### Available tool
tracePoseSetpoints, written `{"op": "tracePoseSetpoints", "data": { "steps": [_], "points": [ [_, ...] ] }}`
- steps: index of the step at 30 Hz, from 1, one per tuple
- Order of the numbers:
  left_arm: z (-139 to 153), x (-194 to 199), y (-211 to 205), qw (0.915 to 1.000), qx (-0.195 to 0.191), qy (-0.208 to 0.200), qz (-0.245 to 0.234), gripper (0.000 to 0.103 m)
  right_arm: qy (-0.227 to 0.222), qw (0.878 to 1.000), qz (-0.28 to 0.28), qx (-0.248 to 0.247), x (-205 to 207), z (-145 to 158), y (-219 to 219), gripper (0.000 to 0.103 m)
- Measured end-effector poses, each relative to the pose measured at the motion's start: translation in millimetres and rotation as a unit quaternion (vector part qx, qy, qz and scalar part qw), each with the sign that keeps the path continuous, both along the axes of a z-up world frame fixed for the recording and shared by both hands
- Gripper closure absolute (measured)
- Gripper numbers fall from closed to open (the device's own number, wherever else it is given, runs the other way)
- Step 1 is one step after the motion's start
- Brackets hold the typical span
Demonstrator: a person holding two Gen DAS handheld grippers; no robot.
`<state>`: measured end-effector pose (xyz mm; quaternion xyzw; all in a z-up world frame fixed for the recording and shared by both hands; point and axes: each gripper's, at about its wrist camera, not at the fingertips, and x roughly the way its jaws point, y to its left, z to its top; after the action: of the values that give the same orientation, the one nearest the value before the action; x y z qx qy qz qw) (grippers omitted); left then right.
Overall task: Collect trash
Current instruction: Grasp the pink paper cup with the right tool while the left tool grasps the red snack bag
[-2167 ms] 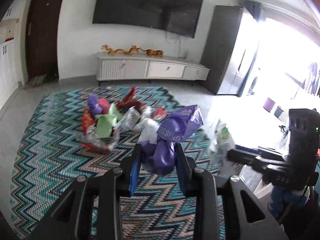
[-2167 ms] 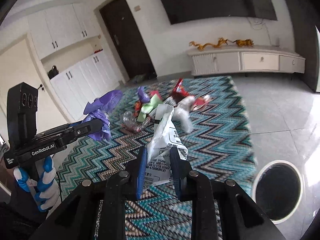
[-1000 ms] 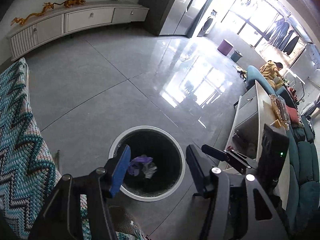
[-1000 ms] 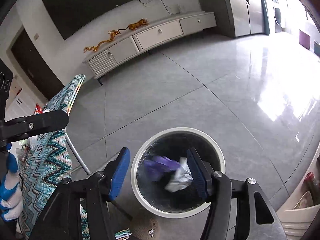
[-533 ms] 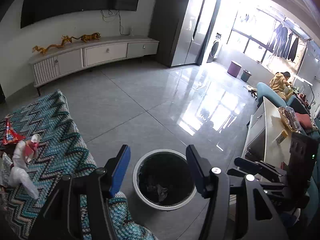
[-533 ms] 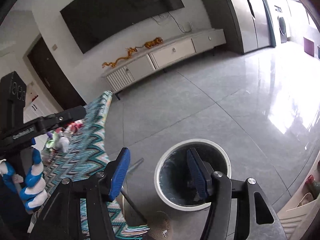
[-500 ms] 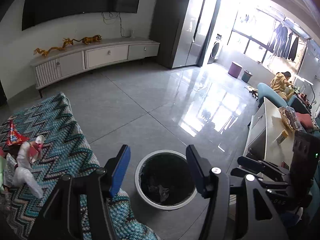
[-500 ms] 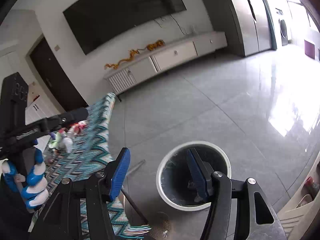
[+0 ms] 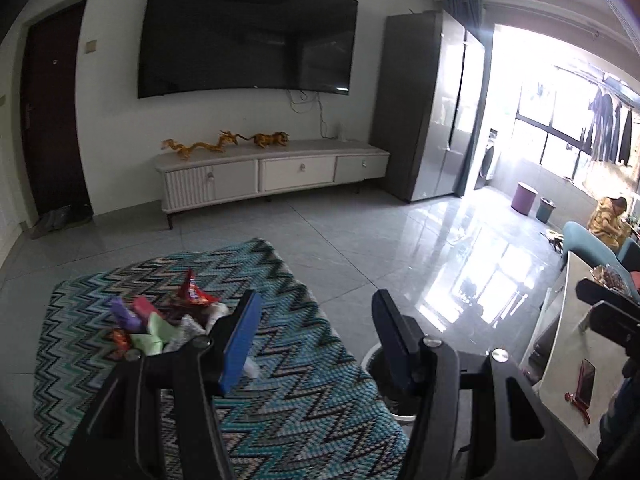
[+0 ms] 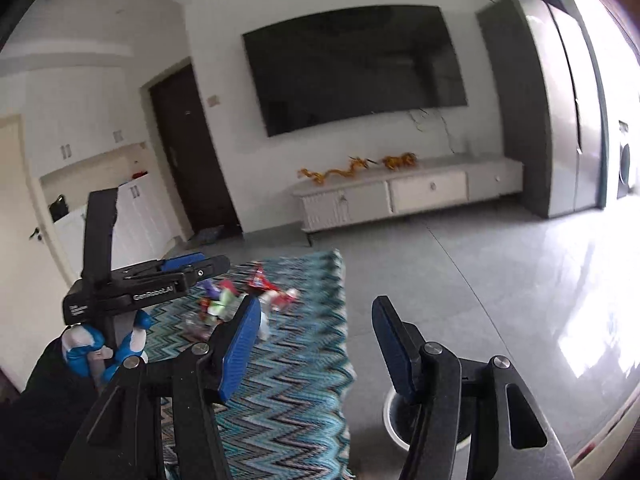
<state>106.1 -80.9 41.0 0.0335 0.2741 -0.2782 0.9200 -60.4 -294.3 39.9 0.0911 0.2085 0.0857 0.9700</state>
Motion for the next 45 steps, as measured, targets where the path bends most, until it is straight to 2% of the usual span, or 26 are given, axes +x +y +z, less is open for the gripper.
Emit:
{"op": "tracePoseSetpoints", "data": {
  "steps": [4, 7, 13, 18, 26, 30, 35, 42, 44, 45],
  "points": [
    [16, 5, 62, 0.9985, -0.012, -0.014, 0.051, 0.047, -0.021, 0.999, 0.035, -0.027, 1, 32, 48, 0.047],
    [21, 15, 100, 0.9962, -0.015, -0.017, 0.084, 0.047, -0.026, 0.997, 0.058, -0.035, 16, 45, 75, 0.047],
    [6, 50, 158, 0.9893, -0.015, 0.002, 0.145, 0.047, 0.012, 0.995, 0.098, -0.018, 84, 35, 114, 0.054],
    [-34, 98, 180, 0.9828, -0.003, 0.048, 0.179, 0.047, 0.073, 0.992, 0.106, 0.002, 160, -6, 129, 0.054],
    [-127, 178, 194, 0.968, 0.02, 0.145, 0.204, 0.048, 0.183, 0.98, 0.07, 0.022, 272, -100, 127, 0.054],
    [-163, 205, 195, 0.9625, 0.023, 0.183, 0.199, 0.051, 0.217, 0.974, 0.064, 0.025, 304, -134, 123, 0.054],
    [-194, 231, 190, 0.9595, 0.026, 0.21, 0.186, 0.053, 0.254, 0.965, 0.053, 0.045, 340, -173, 118, 0.054],
    [-220, 245, 183, 0.9555, 0.028, 0.234, 0.177, 0.061, 0.285, 0.955, 0.043, 0.065, 367, -204, 117, 0.054],
    [-224, 246, 183, 0.9552, 0.024, 0.237, 0.176, 0.066, 0.289, 0.954, 0.044, 0.07, 372, -211, 117, 0.055],
    [-225, 245, 183, 0.9555, 0.023, 0.235, 0.176, 0.067, 0.29, 0.953, 0.044, 0.072, 373, -214, 117, 0.059]
  ]
}}
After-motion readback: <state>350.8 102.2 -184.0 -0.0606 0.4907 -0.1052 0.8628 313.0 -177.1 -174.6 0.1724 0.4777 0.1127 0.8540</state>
